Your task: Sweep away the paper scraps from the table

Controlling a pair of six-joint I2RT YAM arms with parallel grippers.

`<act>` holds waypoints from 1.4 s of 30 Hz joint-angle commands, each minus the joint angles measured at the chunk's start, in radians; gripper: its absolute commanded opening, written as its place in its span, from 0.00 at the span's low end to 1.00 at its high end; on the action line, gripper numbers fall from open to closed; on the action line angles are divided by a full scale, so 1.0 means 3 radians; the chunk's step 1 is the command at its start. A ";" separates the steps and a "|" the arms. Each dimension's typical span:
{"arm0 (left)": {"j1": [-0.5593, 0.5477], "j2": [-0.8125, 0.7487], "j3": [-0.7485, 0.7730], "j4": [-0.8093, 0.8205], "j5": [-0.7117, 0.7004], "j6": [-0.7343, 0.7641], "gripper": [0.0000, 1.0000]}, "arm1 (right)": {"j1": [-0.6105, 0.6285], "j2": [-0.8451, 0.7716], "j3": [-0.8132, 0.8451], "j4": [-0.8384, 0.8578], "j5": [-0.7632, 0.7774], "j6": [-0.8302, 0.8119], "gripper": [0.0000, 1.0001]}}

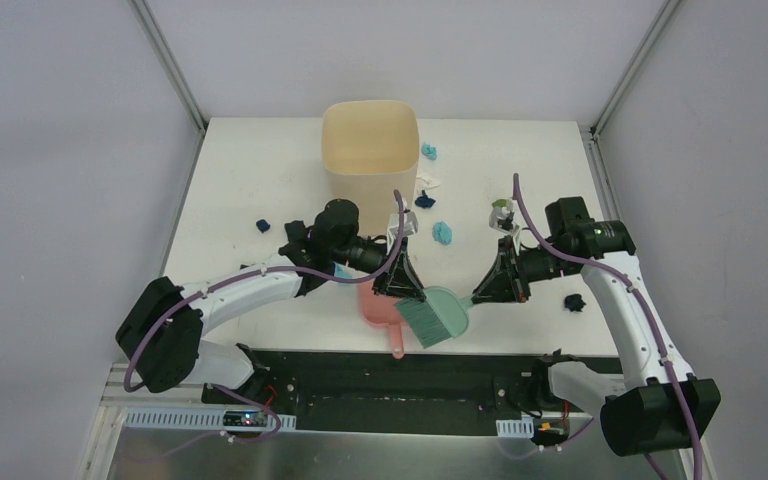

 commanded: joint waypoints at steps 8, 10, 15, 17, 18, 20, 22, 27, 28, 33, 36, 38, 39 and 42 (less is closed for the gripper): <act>-0.0516 -0.0829 0.0293 -0.2271 -0.3365 -0.0743 0.51 | -0.0006 -0.0119 -0.0185 0.1210 0.0875 0.1135 0.00; -0.0878 -0.1034 0.0159 -0.2711 -0.3910 -0.1284 0.56 | -0.0046 -0.0187 -0.0297 0.1553 0.1226 0.1394 0.00; -0.1863 -0.0880 -0.0024 -0.3042 -0.5014 -0.2271 0.58 | -0.0283 -0.0390 -0.0461 0.2026 0.1690 0.1752 0.00; -0.2108 -0.0512 0.0128 -0.3184 -0.5215 -0.2559 0.60 | -0.0316 -0.0451 -0.0467 0.2077 0.1805 0.1835 0.00; -0.2192 -0.0301 0.0237 -0.3245 -0.5287 -0.2625 0.61 | -0.0333 -0.0487 -0.0482 0.2104 0.1847 0.1855 0.00; -0.2306 0.0127 0.0503 -0.3455 -0.5398 -0.2801 0.62 | -0.0373 -0.0544 -0.0536 0.2146 0.1871 0.1864 0.00; -0.2378 0.0474 0.0777 -0.3683 -0.5506 -0.2992 0.63 | -0.0395 -0.0581 -0.0582 0.2153 0.1823 0.1861 0.00; -0.2416 0.0765 0.0818 -0.3622 -0.5623 -0.3312 0.64 | -0.0444 -0.0681 -0.0621 0.2144 0.1728 0.1834 0.00; -0.2416 0.0762 0.0770 -0.3520 -0.5640 -0.3308 0.64 | -0.0448 -0.0690 -0.0626 0.2148 0.1712 0.1830 0.00; -0.2387 0.0882 0.0772 -0.3355 -0.5648 -0.3226 0.61 | -0.0455 -0.0643 -0.0630 0.2156 0.1676 0.1824 0.00; -0.2362 0.0924 0.0765 -0.3253 -0.5538 -0.3151 0.58 | -0.0459 -0.0642 -0.0625 0.2155 0.1675 0.1834 0.00; -0.2346 0.0942 0.0744 -0.3221 -0.5486 -0.3143 0.56 | -0.0464 -0.0658 -0.0625 0.2160 0.1678 0.1839 0.00; -0.2341 0.0945 0.0738 -0.3213 -0.5471 -0.3146 0.55 | -0.0468 -0.0665 -0.0625 0.2160 0.1682 0.1843 0.00; -0.2340 0.0915 0.0704 -0.3086 -0.5446 -0.3032 0.48 | -0.0484 -0.0667 -0.0625 0.2157 0.1693 0.1852 0.00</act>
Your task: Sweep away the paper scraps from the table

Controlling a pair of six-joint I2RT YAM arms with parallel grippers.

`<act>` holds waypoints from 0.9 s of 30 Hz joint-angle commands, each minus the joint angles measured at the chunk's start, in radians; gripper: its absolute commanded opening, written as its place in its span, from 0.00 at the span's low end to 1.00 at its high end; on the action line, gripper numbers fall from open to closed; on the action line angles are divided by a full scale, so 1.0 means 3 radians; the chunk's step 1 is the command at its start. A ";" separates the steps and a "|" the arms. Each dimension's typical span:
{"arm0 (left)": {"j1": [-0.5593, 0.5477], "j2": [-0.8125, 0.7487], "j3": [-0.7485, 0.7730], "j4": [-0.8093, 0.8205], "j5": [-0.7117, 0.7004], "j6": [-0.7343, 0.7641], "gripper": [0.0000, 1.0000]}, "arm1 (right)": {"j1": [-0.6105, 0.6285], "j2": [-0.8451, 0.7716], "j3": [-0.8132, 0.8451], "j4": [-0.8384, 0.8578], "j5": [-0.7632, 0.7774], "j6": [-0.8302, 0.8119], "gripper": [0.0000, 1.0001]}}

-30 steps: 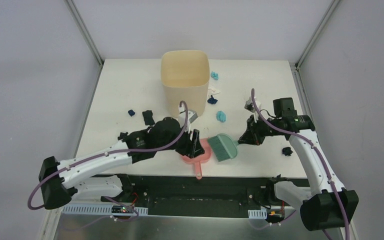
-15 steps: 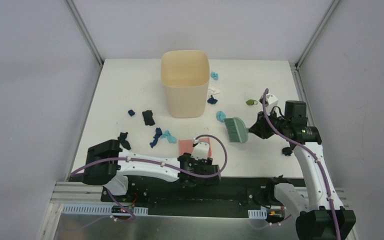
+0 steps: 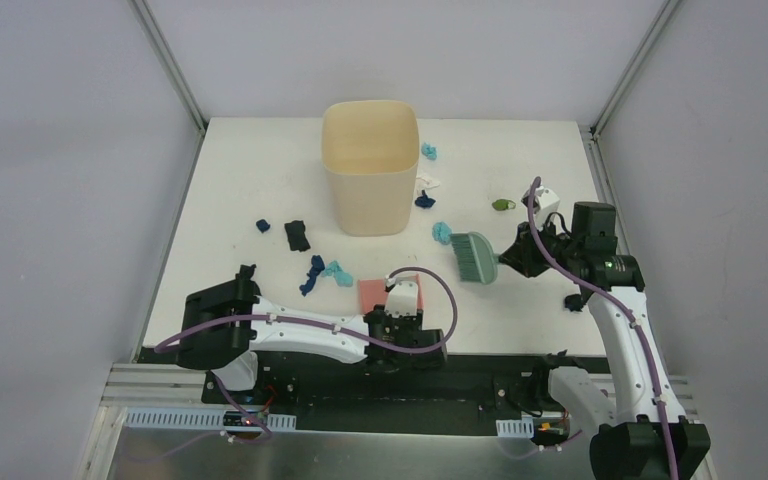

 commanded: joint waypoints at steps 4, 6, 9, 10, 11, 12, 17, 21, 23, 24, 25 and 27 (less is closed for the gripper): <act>0.0030 -0.0021 -0.0016 0.0253 0.0019 0.0322 0.33 | -0.0065 -0.0058 0.0053 0.0146 0.0036 0.0109 0.00; 0.0021 -0.0028 0.0007 0.0099 -0.0056 0.0359 0.28 | -0.0065 -0.0058 0.0109 0.0165 0.0140 0.0175 0.00; -0.0012 -0.0142 0.0032 -0.0006 -0.0162 0.0609 0.21 | -0.0065 0.0017 0.0315 0.0164 0.0267 0.0347 0.00; -0.0030 -0.0190 0.0046 -0.0050 -0.0207 0.0724 0.20 | -0.0065 0.0076 0.0418 0.0155 0.0304 0.0374 0.00; -0.0036 -0.0254 0.0056 -0.0061 -0.0244 0.0884 0.18 | -0.0065 0.0159 0.0540 0.0147 0.0323 0.0400 0.00; -0.0040 -0.0306 0.0061 -0.0049 -0.0243 0.1095 0.18 | -0.0065 0.0265 0.0659 0.0146 0.0335 0.0386 0.00; -0.0037 -0.0387 0.0198 -0.0232 -0.0057 0.1996 0.17 | 0.0130 0.0990 0.1366 0.0129 0.0377 -0.0462 0.00; -0.0037 -0.0439 0.0166 -0.0416 0.0263 0.2037 0.14 | 0.0497 0.1640 0.1831 0.0179 0.0849 -0.1381 0.00; -0.0037 -0.0529 0.0064 -0.0389 0.0401 0.1941 0.13 | 0.0582 0.1968 0.1994 0.0340 0.1052 -0.1755 0.00; -0.0037 -0.0589 -0.0005 -0.0354 0.0458 0.1883 0.13 | 0.0599 0.2126 0.2083 0.0410 0.1099 -0.1923 0.00; -0.0040 -0.0658 -0.0077 -0.0298 0.0492 0.1836 0.12 | 0.0604 0.2269 0.2152 0.0498 0.1114 -0.2082 0.00; -0.0043 -0.0815 -0.0222 -0.0207 0.0497 0.1695 0.12 | 0.0604 0.2503 0.2182 0.0835 0.1115 -0.2338 0.00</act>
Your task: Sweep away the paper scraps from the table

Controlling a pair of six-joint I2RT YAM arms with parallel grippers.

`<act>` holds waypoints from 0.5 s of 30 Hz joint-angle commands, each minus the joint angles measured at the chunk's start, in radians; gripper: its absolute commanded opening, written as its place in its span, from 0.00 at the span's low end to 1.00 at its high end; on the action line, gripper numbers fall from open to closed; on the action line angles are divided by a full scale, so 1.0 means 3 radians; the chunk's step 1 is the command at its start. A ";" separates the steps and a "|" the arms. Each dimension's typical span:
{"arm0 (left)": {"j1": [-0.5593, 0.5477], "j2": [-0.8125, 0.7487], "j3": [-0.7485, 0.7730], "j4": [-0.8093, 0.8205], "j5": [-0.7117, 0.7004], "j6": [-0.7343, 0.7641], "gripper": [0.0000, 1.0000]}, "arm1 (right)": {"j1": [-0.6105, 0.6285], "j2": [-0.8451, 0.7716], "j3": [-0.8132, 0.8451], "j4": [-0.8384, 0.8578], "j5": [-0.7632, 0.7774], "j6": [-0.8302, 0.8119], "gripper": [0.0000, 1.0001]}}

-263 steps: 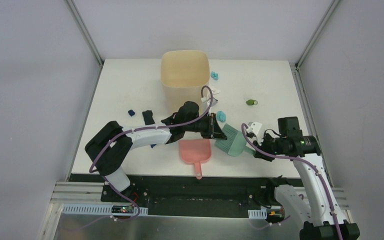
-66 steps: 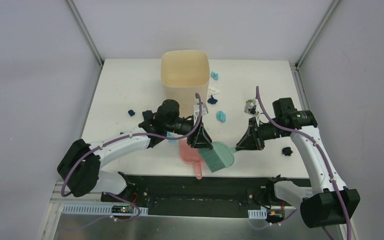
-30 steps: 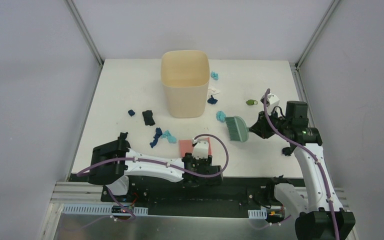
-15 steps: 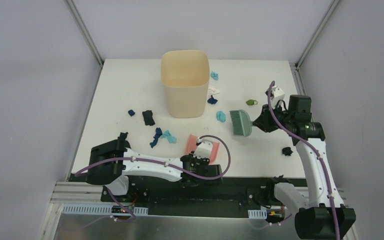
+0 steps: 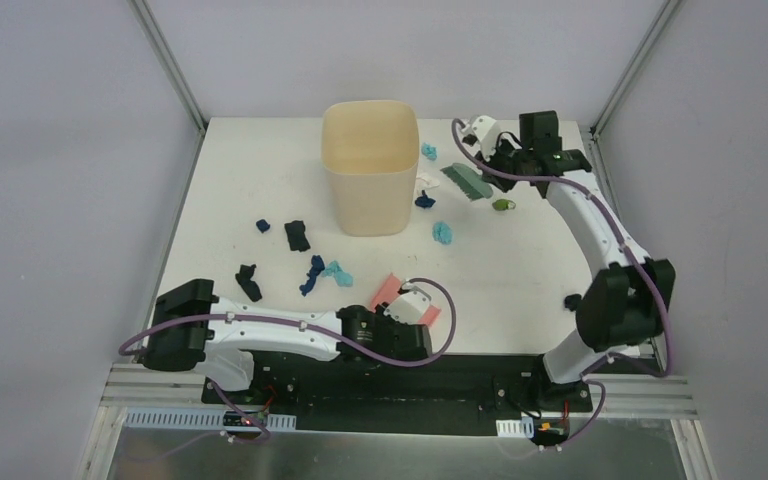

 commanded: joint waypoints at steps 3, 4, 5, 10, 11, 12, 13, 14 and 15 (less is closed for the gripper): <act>-0.0032 -0.0571 -0.0410 0.0180 0.0139 -0.0254 0.10 | -0.0006 0.0608 0.0180 0.1047 0.0206 -0.1283 0.00; -0.0032 -0.0640 -0.0463 0.0215 0.0124 -0.0273 0.10 | -0.0007 0.0688 0.0187 0.1184 0.0182 -0.1376 0.00; -0.0034 -0.0691 -0.0501 0.0255 0.0119 -0.0262 0.10 | -0.0007 0.0770 0.0193 0.1314 0.0152 -0.1470 0.00; -0.0032 -0.0730 -0.0500 0.0348 0.0052 -0.0082 0.09 | -0.0011 0.1133 0.0321 0.1847 -0.0015 -0.1791 0.00; -0.0035 -0.0705 -0.0470 0.0341 0.0035 -0.0058 0.09 | -0.0009 0.1223 0.0395 0.1948 -0.0057 -0.1861 0.00; -0.0032 -0.0666 -0.0440 0.0327 0.0023 -0.0044 0.09 | -0.0007 0.1351 0.0490 0.2009 -0.0066 -0.1861 0.00; -0.0032 -0.0630 -0.0417 0.0315 0.0016 -0.0042 0.08 | -0.0005 0.1462 0.0585 0.2062 -0.0060 -0.1908 0.00; -0.0032 -0.0587 -0.0402 0.0313 0.0025 -0.0048 0.09 | -0.0001 0.1569 0.0679 0.2109 -0.0051 -0.1922 0.00; -0.0032 -0.0545 -0.0393 0.0323 0.0047 -0.0062 0.09 | -0.0002 0.1666 0.0783 0.2128 -0.0053 -0.1940 0.00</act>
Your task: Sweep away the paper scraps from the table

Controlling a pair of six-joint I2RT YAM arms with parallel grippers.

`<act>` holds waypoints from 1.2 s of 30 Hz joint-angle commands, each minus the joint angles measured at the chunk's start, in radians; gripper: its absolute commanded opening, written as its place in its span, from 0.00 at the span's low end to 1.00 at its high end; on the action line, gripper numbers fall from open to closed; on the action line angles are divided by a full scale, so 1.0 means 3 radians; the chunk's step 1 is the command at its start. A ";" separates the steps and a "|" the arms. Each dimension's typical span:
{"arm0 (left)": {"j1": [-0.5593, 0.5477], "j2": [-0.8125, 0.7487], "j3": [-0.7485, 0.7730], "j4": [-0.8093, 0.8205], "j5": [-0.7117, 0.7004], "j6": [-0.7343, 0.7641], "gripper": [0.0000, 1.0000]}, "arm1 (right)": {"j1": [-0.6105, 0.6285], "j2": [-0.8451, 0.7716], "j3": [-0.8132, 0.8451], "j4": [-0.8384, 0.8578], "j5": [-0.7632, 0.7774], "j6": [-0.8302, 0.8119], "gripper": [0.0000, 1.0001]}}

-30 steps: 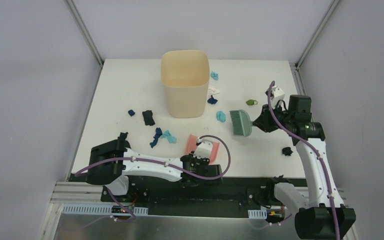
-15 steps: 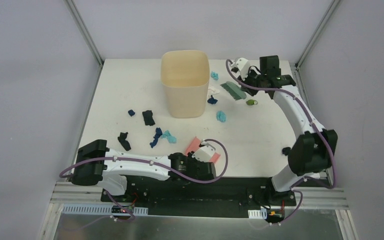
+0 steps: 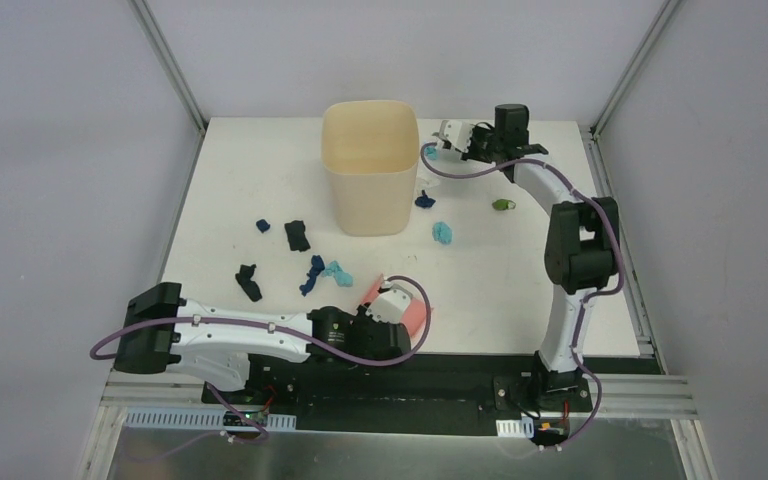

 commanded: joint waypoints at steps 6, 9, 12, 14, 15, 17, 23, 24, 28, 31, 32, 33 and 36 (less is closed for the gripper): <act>-0.0032 0.0287 0.0189 0.0152 0.0087 -0.0047 0.09 | 0.0044 0.0665 0.0662 0.0660 -0.0288 -0.0737 0.00; -0.0032 0.0292 0.0190 0.0152 0.0088 -0.0091 0.09 | 0.0068 0.0686 0.0554 0.0606 -0.0396 -0.0968 0.00; -0.0035 0.0267 0.0151 0.0181 0.0072 -0.0138 0.09 | 0.0091 0.0608 0.0523 0.0187 -0.0480 -0.1163 0.00; -0.0032 0.0260 0.0118 0.0217 0.0096 -0.0145 0.09 | 0.0117 0.0500 0.0443 0.0040 -0.0510 -0.1224 0.00; -0.0033 0.0260 0.0111 0.0227 0.0106 -0.0148 0.09 | 0.0131 0.0431 0.0370 -0.0026 -0.0534 -0.1300 0.00; -0.0032 0.0260 0.0100 0.0229 0.0123 -0.0155 0.09 | 0.0170 0.0277 0.0215 -0.0195 -0.0501 -0.1462 0.00; -0.0042 0.0114 0.0091 0.0248 0.0083 -0.0211 0.09 | 0.0238 -0.0309 -0.0627 -0.0531 -0.0273 -0.2072 0.00; -0.0042 0.0068 0.0075 0.0274 0.0066 -0.0214 0.10 | 0.0241 -0.0458 -0.0786 -0.0618 -0.0254 -0.2105 0.00; -0.0048 0.0015 0.0054 0.0217 -0.0041 -0.0217 0.09 | 0.0263 -0.0926 -0.1045 -0.1084 -0.0259 -0.2035 0.00; -0.0047 0.0034 0.0117 0.0103 -0.0153 -0.0120 0.09 | 0.0317 -0.1269 -0.1228 -0.1349 -0.0285 -0.1781 0.00; -0.0047 0.0043 0.0143 0.0088 -0.0170 -0.0044 0.09 | 0.0348 -0.1377 -0.1291 -0.1440 -0.0262 -0.1720 0.00; -0.0044 0.0060 0.0164 0.0086 -0.0165 0.0050 0.09 | 0.0376 -0.1478 -0.1369 -0.1523 -0.0236 -0.1682 0.00; -0.0043 0.0175 0.0309 -0.0052 -0.0176 0.0259 0.09 | 0.0443 -0.1799 -0.1585 -0.1733 -0.0187 -0.1555 0.00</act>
